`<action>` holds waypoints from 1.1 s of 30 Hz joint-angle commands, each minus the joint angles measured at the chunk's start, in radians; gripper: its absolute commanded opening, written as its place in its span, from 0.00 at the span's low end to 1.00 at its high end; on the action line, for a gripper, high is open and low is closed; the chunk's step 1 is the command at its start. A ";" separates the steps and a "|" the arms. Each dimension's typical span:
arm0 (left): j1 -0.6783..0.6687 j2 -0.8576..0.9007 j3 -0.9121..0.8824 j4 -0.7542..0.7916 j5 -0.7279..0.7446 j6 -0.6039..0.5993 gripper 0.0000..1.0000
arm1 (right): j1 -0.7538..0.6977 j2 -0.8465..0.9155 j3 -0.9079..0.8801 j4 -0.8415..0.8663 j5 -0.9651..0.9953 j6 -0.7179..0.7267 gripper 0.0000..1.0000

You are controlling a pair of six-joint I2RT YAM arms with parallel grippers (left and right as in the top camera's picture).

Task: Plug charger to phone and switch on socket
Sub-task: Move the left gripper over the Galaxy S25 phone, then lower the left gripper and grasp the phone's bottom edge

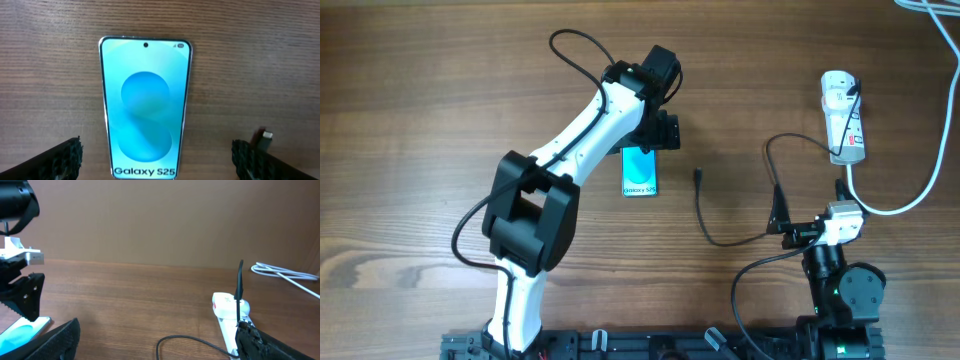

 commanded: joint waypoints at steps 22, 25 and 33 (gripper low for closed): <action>0.017 0.061 -0.006 0.040 -0.047 0.039 1.00 | 0.005 -0.007 -0.002 0.003 0.009 -0.017 1.00; 0.017 0.061 -0.046 0.066 -0.047 0.039 1.00 | 0.005 -0.007 -0.002 0.003 0.009 -0.018 1.00; 0.014 0.061 -0.073 0.111 -0.047 0.039 1.00 | 0.005 -0.007 -0.002 0.003 0.009 -0.018 1.00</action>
